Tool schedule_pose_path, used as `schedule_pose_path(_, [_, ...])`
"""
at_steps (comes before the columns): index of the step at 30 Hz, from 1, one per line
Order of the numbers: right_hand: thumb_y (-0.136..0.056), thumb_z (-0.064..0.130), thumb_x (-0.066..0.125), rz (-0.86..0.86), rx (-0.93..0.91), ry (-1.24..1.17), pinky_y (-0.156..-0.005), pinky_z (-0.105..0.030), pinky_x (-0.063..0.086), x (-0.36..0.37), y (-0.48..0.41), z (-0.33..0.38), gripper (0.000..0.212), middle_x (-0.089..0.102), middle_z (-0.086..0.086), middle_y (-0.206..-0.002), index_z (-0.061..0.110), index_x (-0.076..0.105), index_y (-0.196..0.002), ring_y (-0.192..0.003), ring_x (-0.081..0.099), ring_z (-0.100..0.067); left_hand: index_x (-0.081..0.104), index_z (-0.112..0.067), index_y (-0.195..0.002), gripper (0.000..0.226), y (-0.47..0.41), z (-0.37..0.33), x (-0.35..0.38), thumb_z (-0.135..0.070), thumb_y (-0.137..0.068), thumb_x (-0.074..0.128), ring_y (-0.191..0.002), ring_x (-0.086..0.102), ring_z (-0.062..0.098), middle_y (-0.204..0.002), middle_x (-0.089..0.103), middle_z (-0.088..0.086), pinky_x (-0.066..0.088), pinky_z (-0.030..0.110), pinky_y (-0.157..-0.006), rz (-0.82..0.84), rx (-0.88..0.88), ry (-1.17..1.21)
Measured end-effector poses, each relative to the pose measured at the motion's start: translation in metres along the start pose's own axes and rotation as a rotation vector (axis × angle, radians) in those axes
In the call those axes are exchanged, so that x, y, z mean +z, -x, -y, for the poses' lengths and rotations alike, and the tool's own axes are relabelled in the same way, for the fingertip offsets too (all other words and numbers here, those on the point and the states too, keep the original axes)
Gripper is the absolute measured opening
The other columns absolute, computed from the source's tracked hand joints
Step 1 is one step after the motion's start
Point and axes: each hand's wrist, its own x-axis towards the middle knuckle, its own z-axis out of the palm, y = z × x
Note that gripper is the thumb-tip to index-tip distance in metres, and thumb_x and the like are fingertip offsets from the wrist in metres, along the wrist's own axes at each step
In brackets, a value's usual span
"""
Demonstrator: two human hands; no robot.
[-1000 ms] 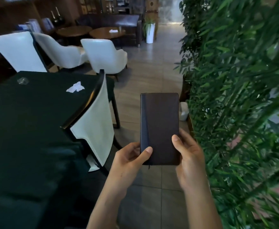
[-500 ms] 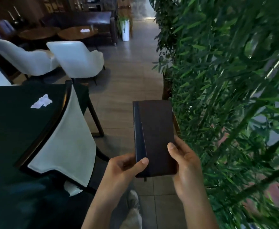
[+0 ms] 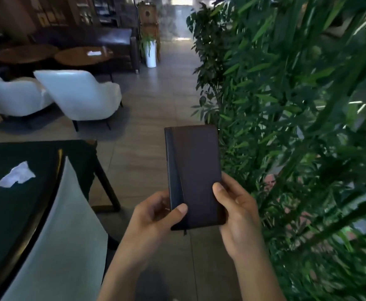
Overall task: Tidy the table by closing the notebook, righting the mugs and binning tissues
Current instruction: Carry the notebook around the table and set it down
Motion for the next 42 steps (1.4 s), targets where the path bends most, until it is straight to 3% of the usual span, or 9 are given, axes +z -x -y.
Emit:
schedule_pose_path(6, [-0.086,0.014,0.068,0.021,-0.003,-0.031,-0.081,-0.034,0.063,0.015,-0.057,-0.002,0.039,0.077,-0.015,-0.119,0.007,0.07,-0.124,-0.108,0.075,-0.029,0.081,-0.016,-0.101,0.036,-0.054,-0.006,-0.008,-0.041,-0.075,0.08,-0.074,0.07,0.007,-0.088,0.08,0.004,0.052,0.014,-0.061,-0.017,0.004,0.031])
schedule_pose_path(12, [-0.084,0.017,0.07,0.033,0.01,0.007,-0.083,-0.036,0.063,0.015,-0.116,-0.01,0.034,0.077,-0.015,-0.118,0.012,0.076,-0.117,-0.107,0.075,-0.029,0.081,-0.017,-0.106,0.036,-0.108,-0.003,-0.011,-0.038,-0.077,0.081,-0.086,0.076,0.013,-0.099,0.083,0.007,0.057,0.018,-0.067,-0.035,-0.035,0.023])
schedule_pose_path(17, [-0.083,0.018,0.071,0.035,0.025,0.061,-0.078,-0.033,0.062,0.016,-0.183,-0.017,0.04,0.079,-0.012,-0.112,0.007,0.072,-0.121,-0.102,0.076,-0.026,0.08,-0.022,-0.108,0.04,-0.165,-0.003,-0.012,-0.037,-0.072,0.086,-0.102,0.077,0.033,-0.106,0.083,0.011,0.064,0.039,-0.083,-0.122,-0.037,-0.061])
schedule_pose_path(22, [-0.085,0.018,0.079,0.103,0.029,0.158,-0.083,-0.037,0.063,0.022,-0.267,-0.016,0.027,0.08,-0.007,-0.111,0.022,0.079,-0.111,-0.104,0.076,-0.026,0.083,-0.022,-0.105,0.039,-0.238,-0.007,-0.007,-0.037,-0.069,0.086,-0.102,0.076,0.038,-0.103,0.083,0.011,0.06,0.056,-0.092,-0.231,-0.021,-0.062])
schedule_pose_path(26, [-0.084,0.02,0.072,0.161,0.051,0.188,-0.078,-0.03,0.062,0.03,-0.33,-0.011,0.028,0.08,-0.001,-0.11,0.032,0.08,-0.109,-0.102,0.077,-0.021,0.083,-0.022,-0.106,0.029,-0.292,-0.011,-0.003,-0.023,-0.077,0.084,-0.097,0.079,0.032,-0.102,0.084,0.011,0.067,0.038,-0.079,-0.297,0.001,-0.073])
schedule_pose_path(31, [-0.085,0.023,0.073,0.255,0.124,0.203,-0.092,-0.046,0.06,0.045,-0.39,-0.009,0.029,0.079,-0.003,-0.114,0.03,0.079,-0.112,-0.108,0.074,-0.025,0.081,-0.016,-0.113,0.035,-0.333,-0.02,-0.007,-0.023,-0.078,0.083,-0.097,0.08,0.026,-0.107,0.083,0.01,0.063,0.027,-0.074,-0.38,0.041,-0.05])
schedule_pose_path(34, [-0.084,0.023,0.074,0.304,0.193,0.2,-0.095,-0.05,0.058,0.06,-0.413,-0.021,0.029,0.079,-0.004,-0.114,0.028,0.079,-0.112,-0.109,0.074,-0.026,0.083,-0.016,-0.109,0.029,-0.346,-0.023,-0.016,-0.019,-0.08,0.081,-0.094,0.08,0.027,-0.105,0.083,0.012,0.063,0.026,-0.072,-0.443,0.051,-0.037])
schedule_pose_path(42, [-0.084,0.017,0.073,0.487,0.294,0.245,-0.082,-0.03,0.061,0.109,-0.464,-0.064,0.033,0.08,-0.006,-0.113,0.024,0.077,-0.117,-0.106,0.076,-0.024,0.083,-0.02,-0.106,0.027,-0.373,-0.03,-0.073,-0.023,-0.08,0.084,-0.09,0.081,0.027,-0.102,0.083,0.012,0.063,0.028,-0.069,-0.577,0.039,-0.044])
